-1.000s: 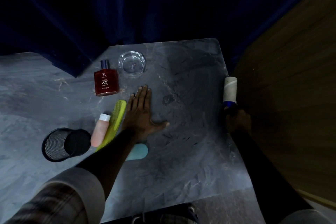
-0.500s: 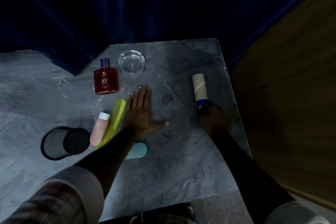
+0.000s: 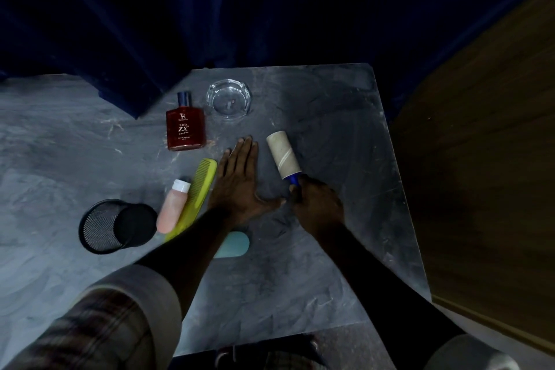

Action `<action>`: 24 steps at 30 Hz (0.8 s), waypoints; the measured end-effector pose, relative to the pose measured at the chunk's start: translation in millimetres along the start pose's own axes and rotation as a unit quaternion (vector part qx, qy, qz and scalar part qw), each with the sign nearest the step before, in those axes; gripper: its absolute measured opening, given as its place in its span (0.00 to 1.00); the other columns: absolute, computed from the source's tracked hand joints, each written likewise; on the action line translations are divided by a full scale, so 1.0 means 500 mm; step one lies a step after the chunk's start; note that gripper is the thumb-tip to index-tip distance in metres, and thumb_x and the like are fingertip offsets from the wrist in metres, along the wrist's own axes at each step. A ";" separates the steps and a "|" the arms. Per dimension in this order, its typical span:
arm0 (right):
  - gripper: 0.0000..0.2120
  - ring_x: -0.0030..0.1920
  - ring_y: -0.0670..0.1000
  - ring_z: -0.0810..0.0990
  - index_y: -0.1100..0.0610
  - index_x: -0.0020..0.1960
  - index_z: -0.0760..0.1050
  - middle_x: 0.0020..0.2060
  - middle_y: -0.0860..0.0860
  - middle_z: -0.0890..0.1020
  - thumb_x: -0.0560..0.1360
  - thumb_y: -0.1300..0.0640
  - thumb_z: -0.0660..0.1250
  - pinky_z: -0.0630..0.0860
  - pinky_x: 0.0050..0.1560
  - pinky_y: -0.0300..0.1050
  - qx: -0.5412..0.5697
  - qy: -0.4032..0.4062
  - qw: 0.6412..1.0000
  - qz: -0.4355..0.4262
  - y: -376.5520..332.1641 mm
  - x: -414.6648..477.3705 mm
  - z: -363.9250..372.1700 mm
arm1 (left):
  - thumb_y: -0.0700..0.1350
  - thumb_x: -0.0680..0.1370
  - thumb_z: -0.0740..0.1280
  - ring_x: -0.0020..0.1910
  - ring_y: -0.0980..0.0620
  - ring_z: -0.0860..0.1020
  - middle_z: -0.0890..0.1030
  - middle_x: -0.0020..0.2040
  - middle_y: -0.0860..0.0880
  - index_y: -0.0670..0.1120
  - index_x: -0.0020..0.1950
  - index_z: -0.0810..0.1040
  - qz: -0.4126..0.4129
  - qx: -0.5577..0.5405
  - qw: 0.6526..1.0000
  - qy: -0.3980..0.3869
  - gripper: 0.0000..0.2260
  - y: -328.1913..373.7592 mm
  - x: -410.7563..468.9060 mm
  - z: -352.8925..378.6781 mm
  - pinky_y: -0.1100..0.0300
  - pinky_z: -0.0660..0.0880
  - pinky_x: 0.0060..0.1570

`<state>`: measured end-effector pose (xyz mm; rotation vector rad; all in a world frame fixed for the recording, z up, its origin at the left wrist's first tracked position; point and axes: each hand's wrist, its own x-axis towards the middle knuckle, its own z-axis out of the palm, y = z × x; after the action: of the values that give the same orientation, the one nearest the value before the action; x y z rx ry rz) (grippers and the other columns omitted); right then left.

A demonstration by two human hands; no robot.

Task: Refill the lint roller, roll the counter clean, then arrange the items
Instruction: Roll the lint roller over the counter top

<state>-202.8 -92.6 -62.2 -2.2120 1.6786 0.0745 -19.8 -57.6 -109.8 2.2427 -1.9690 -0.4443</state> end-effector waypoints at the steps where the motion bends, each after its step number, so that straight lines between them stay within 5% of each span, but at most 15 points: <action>1: 0.18 0.53 0.60 0.83 0.57 0.62 0.77 0.53 0.58 0.83 0.81 0.48 0.57 0.76 0.54 0.51 0.005 -0.003 1.000 -0.003 0.000 0.001 0.000 | 0.82 0.64 0.60 0.88 0.43 0.50 0.50 0.88 0.41 0.40 0.87 0.52 -0.001 0.000 1.000 0.002 0.64 0.000 0.000 -0.001 0.45 0.44 0.86; 6: 0.17 0.51 0.61 0.83 0.57 0.59 0.77 0.51 0.58 0.84 0.81 0.48 0.58 0.76 0.52 0.50 0.010 0.004 1.000 0.015 0.015 0.011 -0.003 | 0.82 0.64 0.61 0.88 0.42 0.52 0.52 0.88 0.41 0.40 0.87 0.53 -0.002 -0.009 1.000 0.013 0.64 0.000 0.001 0.003 0.44 0.47 0.86; 18: 0.18 0.63 0.61 0.77 0.57 0.68 0.73 0.63 0.60 0.79 0.82 0.50 0.61 0.73 0.66 0.57 0.161 0.001 0.950 0.269 0.208 0.030 -0.079 | 0.84 0.65 0.62 0.88 0.44 0.49 0.49 0.89 0.43 0.43 0.87 0.49 -0.002 -0.020 1.000 0.019 0.65 -0.006 0.002 0.016 0.43 0.47 0.86; 24: 0.19 0.66 0.66 0.74 0.67 0.69 0.71 0.65 0.67 0.75 0.80 0.61 0.63 0.71 0.63 0.54 0.152 0.000 0.935 0.321 0.274 0.010 -0.103 | 0.83 0.65 0.63 0.88 0.44 0.49 0.49 0.89 0.43 0.43 0.87 0.49 0.001 -0.019 1.000 0.021 0.64 -0.005 0.002 0.015 0.43 0.48 0.86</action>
<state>-339.3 -145.0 -49.9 -1.3784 2.1738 -0.0207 -19.6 -57.4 -117.8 2.2088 -1.9250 -0.4280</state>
